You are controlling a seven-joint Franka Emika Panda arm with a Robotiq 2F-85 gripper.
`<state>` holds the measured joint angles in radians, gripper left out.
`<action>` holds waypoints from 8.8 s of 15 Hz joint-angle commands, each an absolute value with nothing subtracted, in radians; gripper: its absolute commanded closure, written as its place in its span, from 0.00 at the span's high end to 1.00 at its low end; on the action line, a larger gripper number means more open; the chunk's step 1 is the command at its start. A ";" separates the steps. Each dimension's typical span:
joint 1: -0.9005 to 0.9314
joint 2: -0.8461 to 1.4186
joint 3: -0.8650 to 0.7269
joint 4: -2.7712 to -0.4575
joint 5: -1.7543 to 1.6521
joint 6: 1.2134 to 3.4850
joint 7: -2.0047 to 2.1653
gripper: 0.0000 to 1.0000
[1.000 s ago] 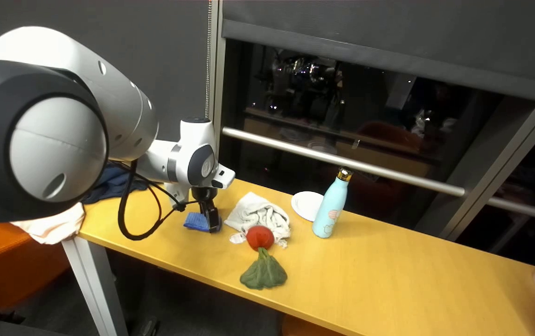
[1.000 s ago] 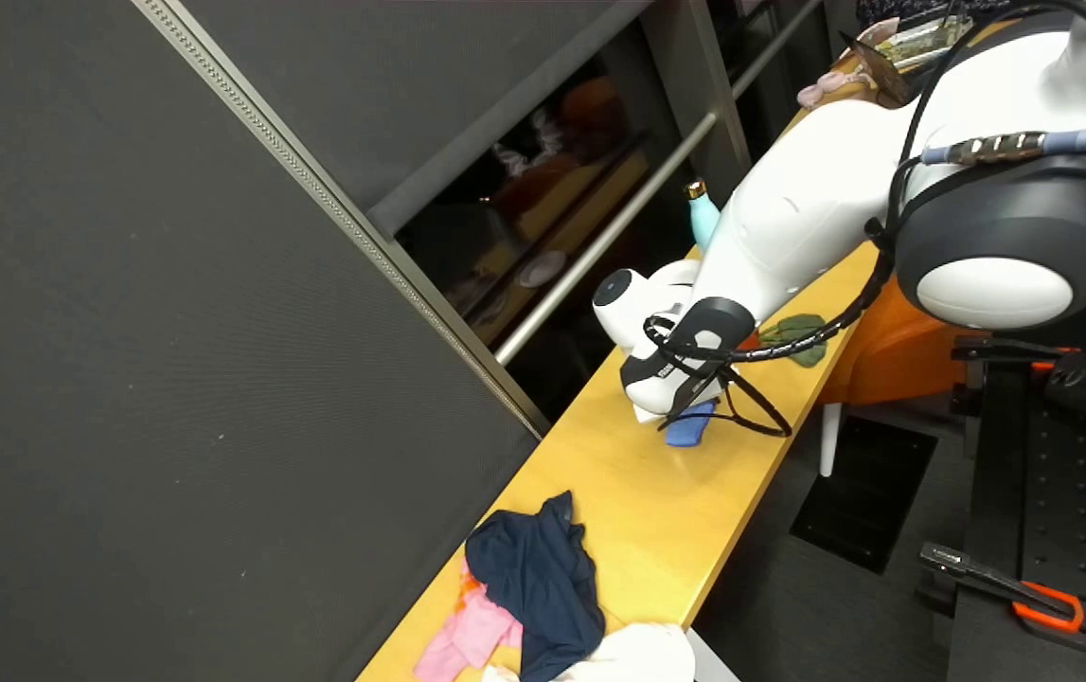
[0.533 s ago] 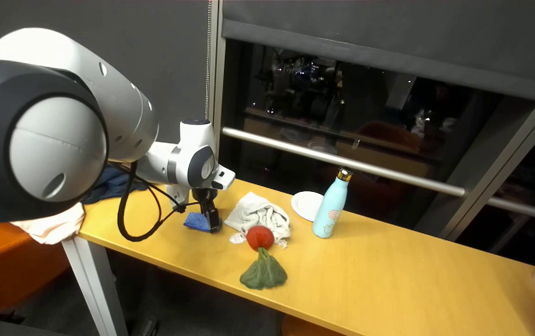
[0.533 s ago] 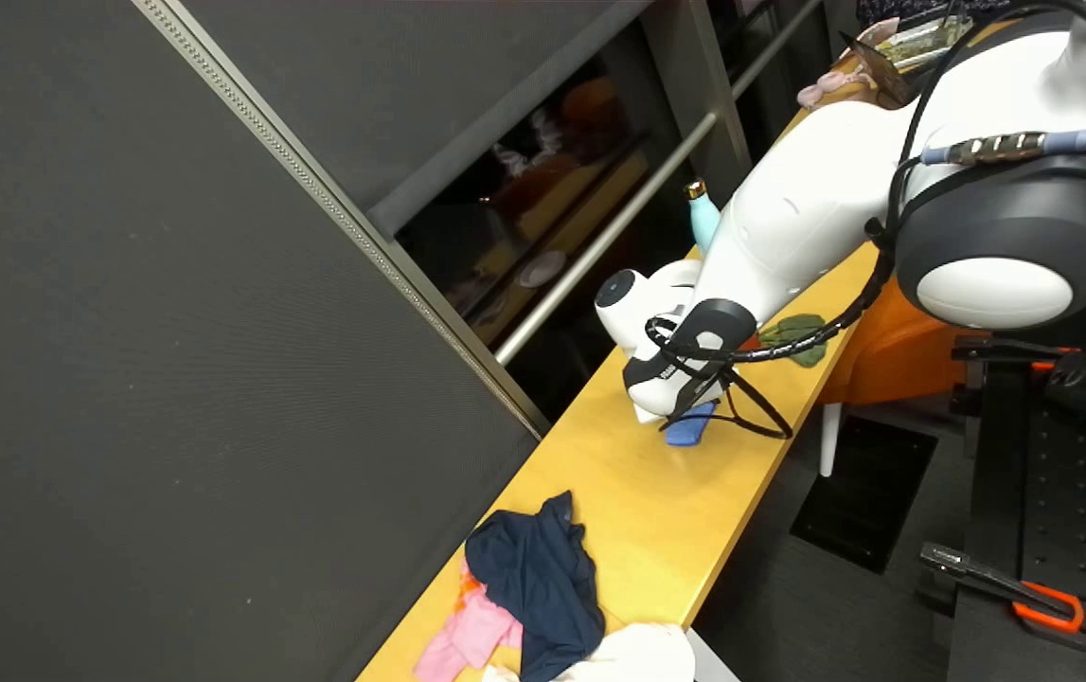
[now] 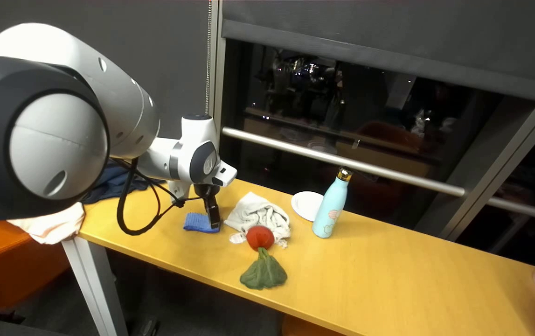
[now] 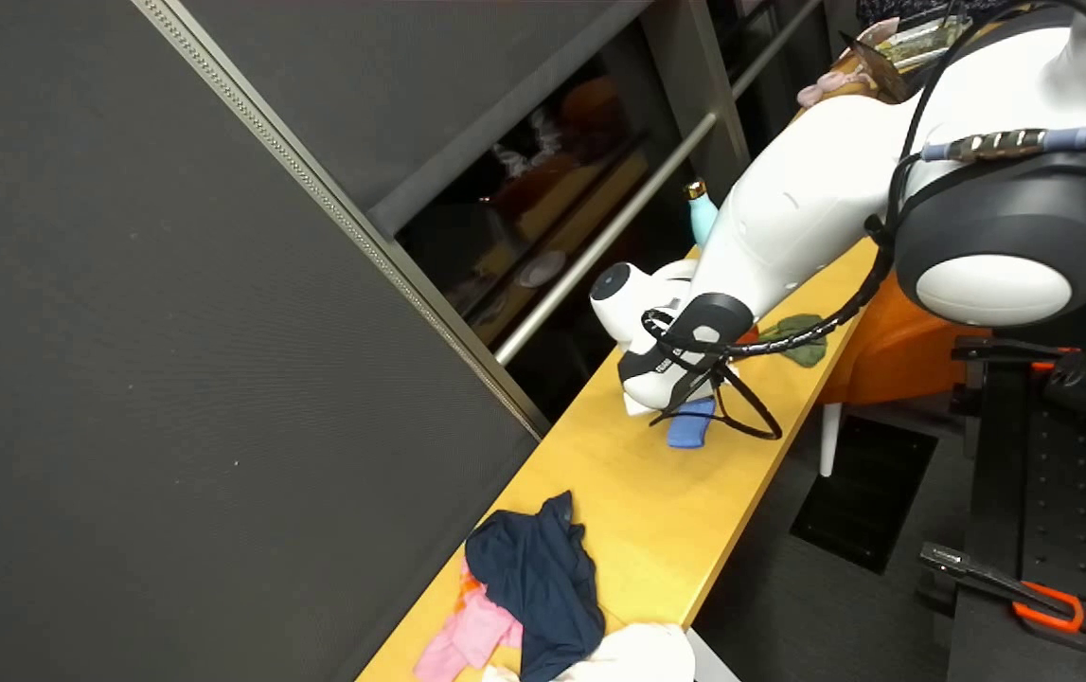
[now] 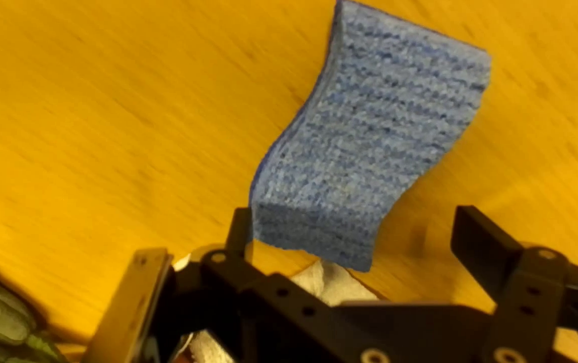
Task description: Use the blue sponge to wipe the table
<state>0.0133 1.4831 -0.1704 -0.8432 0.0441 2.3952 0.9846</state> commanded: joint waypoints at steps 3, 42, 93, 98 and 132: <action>0.023 1.484 -0.174 -0.854 0.039 2.377 1.075 1.00; 0.010 1.495 -0.156 -0.787 0.035 2.358 1.017 0.76; 0.000 1.493 -0.129 -0.823 0.041 2.254 0.871 0.02; -0.003 1.491 -0.121 -0.825 0.042 2.250 0.857 0.04; 0.030 1.503 0.080 -0.807 0.072 2.298 0.199 0.04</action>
